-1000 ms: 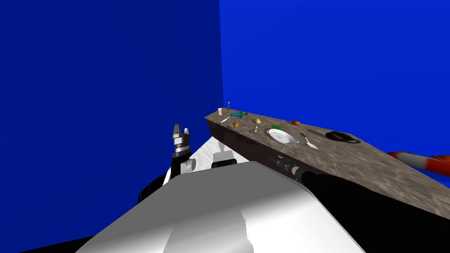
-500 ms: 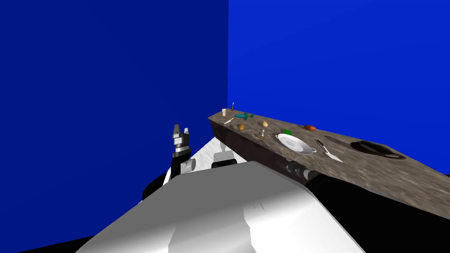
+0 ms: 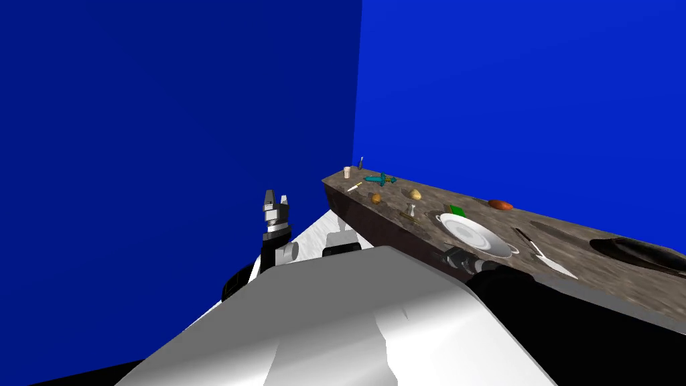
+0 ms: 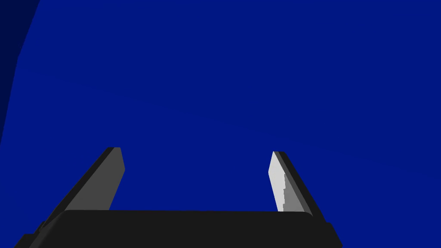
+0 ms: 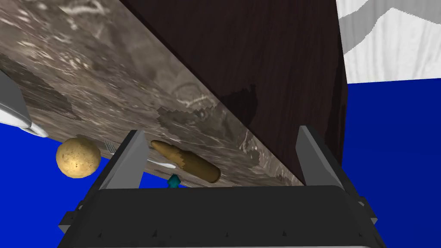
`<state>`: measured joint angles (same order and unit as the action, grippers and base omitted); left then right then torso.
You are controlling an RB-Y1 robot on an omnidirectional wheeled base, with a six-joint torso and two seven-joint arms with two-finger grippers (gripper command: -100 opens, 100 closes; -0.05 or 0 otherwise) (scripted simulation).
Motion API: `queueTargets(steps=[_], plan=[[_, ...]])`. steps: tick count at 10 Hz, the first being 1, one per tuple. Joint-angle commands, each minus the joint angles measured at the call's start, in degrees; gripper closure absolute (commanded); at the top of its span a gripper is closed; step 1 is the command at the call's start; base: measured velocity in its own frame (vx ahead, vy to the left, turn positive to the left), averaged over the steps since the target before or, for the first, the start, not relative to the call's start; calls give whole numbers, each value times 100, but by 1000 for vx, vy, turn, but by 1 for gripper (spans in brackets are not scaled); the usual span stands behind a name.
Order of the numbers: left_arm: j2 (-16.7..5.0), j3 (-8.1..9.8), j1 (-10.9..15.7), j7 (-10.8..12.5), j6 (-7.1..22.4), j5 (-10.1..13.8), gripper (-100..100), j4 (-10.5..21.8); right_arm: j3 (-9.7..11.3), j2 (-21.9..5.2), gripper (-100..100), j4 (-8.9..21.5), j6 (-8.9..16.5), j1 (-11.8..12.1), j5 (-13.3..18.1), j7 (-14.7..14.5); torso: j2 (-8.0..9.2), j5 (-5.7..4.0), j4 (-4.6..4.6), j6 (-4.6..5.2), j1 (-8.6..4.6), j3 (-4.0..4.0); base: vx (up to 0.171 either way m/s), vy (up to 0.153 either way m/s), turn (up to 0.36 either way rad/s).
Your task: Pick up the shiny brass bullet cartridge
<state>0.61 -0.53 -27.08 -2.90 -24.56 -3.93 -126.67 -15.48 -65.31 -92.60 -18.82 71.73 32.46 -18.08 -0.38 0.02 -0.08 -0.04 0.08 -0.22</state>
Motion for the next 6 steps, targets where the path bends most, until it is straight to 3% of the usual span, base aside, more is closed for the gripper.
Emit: queueTargets(steps=[1,6], plan=[[0,0,0,0,0,0,0,0,-48,-284,-100,101,-41,176,56,-65,0,0,0,0,0,0,122,-16,187],[0,0,-1,0,0,0,0,0,-146,-999,-100,484,-244,594,224,-285,-23,-2,-5,0,-5,-13,149,-8,153]])
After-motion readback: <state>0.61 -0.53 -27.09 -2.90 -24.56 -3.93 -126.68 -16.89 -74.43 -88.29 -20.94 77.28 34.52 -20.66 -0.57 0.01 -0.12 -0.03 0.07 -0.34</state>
